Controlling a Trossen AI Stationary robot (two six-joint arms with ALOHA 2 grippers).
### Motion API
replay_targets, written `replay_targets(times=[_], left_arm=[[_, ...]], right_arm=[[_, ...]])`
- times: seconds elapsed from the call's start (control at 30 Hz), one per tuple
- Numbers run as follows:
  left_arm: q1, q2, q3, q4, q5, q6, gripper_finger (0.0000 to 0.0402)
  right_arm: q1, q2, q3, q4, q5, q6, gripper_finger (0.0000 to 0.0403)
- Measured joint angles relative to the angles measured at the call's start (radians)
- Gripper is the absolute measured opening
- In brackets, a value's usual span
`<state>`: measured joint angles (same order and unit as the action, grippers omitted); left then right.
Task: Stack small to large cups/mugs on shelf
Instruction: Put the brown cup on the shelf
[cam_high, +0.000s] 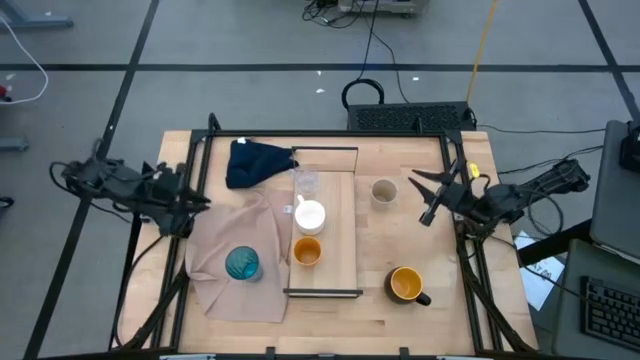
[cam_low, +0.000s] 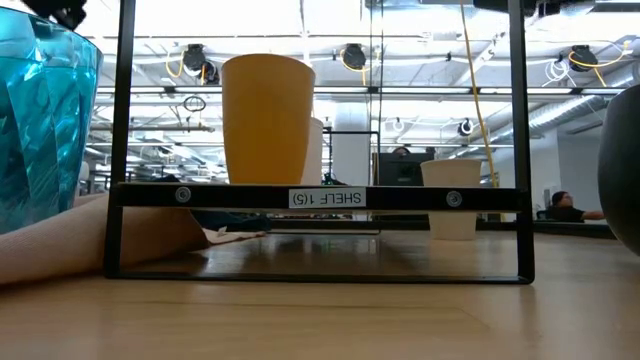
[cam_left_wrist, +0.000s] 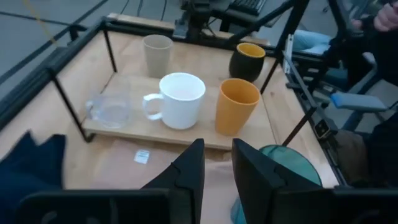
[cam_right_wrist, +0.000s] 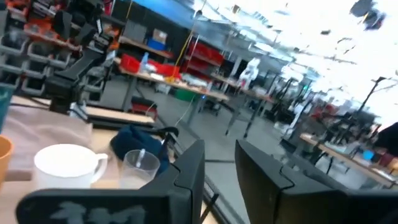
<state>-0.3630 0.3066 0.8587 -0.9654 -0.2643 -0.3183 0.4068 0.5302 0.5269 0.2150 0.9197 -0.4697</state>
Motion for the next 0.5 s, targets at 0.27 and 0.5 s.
replay_targets(times=[0.27,0.5], left_arm=[[0.000,-0.038,-0.227,0.244,0.068,0.032,0.0081],[0.000,-0.018,-0.289,0.287,0.107,0.010,0.0081]], right_arm=[[-0.112,0.118,0.309,-0.643,-0.040,0.360,0.0082],[-0.373,0.271,0.372,-0.838,-0.373,0.479,0.0082]])
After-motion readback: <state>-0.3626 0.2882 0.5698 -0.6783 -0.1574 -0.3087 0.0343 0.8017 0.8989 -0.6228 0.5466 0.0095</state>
